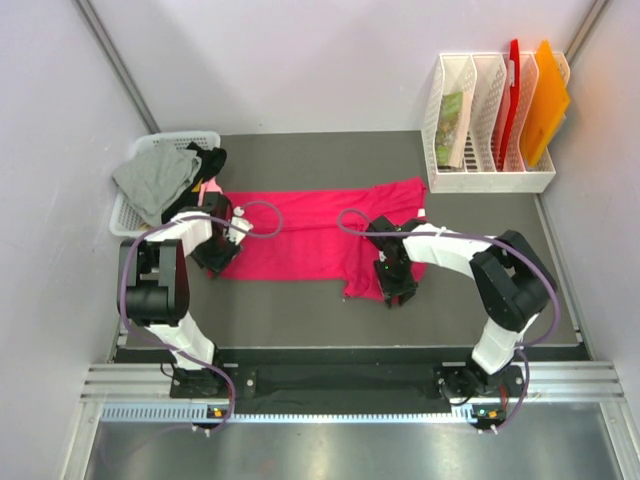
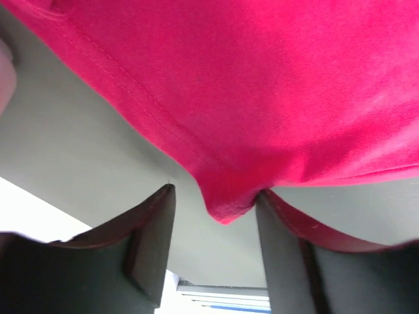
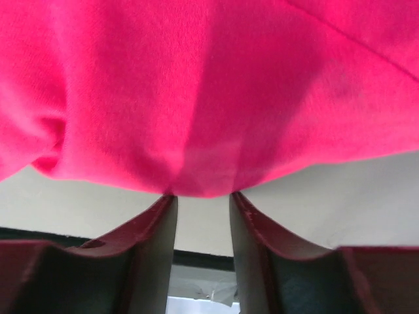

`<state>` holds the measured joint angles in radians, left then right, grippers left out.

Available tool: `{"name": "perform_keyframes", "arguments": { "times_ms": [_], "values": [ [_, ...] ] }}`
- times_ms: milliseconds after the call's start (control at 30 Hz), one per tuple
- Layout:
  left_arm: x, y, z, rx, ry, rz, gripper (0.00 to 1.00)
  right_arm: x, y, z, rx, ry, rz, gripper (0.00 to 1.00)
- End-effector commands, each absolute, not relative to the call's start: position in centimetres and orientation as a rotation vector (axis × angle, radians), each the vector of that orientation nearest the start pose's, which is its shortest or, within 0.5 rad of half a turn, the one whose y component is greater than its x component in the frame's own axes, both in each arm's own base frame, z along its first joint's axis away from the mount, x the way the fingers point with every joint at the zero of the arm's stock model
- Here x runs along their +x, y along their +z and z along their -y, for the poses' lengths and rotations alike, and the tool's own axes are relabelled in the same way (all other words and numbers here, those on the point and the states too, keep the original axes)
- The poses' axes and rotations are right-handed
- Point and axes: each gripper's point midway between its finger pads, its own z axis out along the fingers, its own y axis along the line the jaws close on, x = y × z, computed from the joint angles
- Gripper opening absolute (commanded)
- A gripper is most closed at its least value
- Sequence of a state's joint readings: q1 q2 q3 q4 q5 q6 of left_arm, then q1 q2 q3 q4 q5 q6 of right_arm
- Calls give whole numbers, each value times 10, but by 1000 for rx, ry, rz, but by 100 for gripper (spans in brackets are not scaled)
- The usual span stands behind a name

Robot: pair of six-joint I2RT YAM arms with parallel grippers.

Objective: Fold and stack the t-shirts
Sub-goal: Grap the side of the flattened tshirt closest away from the robot with both arms

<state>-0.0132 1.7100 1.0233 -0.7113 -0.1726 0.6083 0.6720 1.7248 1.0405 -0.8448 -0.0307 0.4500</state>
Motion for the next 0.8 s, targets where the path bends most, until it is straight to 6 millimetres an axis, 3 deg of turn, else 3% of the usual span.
{"name": "perform_keyframes", "arguments": {
  "times_ms": [0, 100, 200, 367, 433, 767],
  "values": [
    [292, 8, -42, 901, 251, -2865, 43, 201, 11, -187, -356, 73, -3059, 31],
    [291, 7, -42, 903, 245, -2862, 31, 202, 11, -186, -354, 70, -3057, 22],
    [291, 7, -42, 907, 239, -2865, 26, 204, 16, -186, -348, 75, -3049, 16],
    [295, 10, -39, 910, 216, -2867, 0, 202, 26, -183, -347, 81, -3042, 4],
    [297, 14, -39, 910, 217, -2861, 0, 199, 31, -181, -355, 75, -3047, 0],
    [306, 41, -38, 949, 214, -2819, 0, 196, 85, -169, -379, 62, -2984, 0]
  ]
}}
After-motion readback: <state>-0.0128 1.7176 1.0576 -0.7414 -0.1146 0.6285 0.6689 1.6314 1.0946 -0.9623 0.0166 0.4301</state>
